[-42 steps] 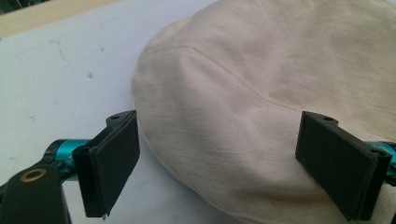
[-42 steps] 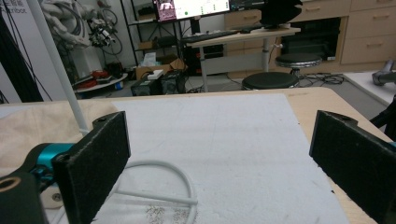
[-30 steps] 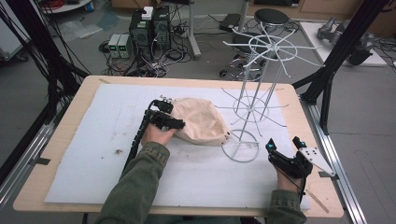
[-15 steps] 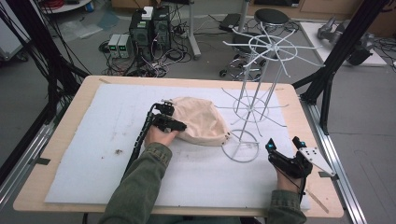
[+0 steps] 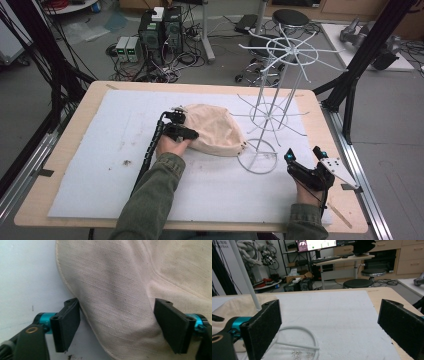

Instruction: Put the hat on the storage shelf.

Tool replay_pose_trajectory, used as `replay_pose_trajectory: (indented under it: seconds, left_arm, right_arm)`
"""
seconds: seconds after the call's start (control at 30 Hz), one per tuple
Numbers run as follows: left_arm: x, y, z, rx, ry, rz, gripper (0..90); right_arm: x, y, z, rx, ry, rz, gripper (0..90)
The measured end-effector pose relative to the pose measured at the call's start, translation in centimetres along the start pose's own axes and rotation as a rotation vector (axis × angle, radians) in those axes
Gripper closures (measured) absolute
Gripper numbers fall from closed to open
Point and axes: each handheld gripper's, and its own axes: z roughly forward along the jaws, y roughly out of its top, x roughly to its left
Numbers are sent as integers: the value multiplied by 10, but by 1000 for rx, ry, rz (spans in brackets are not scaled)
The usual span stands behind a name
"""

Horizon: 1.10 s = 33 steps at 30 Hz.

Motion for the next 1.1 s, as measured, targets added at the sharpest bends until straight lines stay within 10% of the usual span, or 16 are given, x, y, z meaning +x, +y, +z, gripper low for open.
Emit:
replay_pose_trajectory:
  seconds: [0.27,1.1]
  left_arm:
    - [-2,2,-13,-67,29,69,577]
    - [16,3,-36,-159,61,116,812]
  right_arm:
    - [0,0,0,-3,3,0,43]
    - [0,1,-1,-11,12,3,43]
